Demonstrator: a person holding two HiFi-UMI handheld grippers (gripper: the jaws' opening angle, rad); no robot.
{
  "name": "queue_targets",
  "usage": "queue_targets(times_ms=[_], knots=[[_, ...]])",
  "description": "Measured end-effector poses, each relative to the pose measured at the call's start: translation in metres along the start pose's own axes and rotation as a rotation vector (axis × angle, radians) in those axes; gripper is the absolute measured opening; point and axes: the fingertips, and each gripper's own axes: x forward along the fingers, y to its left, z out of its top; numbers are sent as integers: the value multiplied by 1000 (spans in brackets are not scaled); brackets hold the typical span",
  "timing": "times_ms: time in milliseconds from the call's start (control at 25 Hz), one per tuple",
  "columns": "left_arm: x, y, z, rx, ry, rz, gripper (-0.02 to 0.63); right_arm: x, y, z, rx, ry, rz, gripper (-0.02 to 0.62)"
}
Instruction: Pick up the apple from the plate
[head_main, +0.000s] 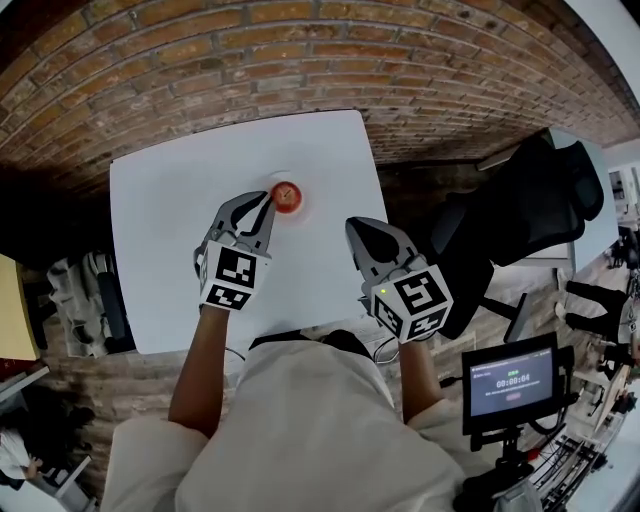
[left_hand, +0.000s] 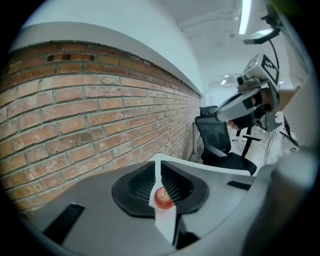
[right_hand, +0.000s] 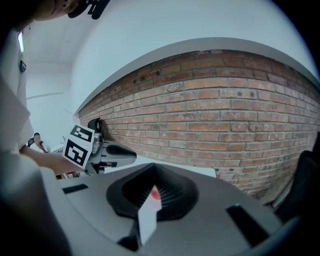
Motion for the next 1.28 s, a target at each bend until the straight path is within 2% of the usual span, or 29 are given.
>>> queue_targets(times_ms=[360, 560, 680, 840, 1040, 1280], knots=[[18, -1, -7, 17, 12, -29, 43, 8, -4, -9, 16, 26, -13, 2], [25, -3, -16, -4, 23, -44, 46, 8, -6, -17, 30, 43, -8, 2], [33, -5, -21, -11, 44, -47, 58, 9, -12, -21, 38, 51, 0, 2], [62, -10, -24, -24, 95, -53, 94, 14, -43, -27, 61, 69, 20, 2], [57, -8, -39, -24, 124, -46, 104, 14, -35, -38, 66, 83, 32, 2], [72, -8, -55, -52, 157, -50, 125, 20, -46, -51, 66, 103, 41, 2]])
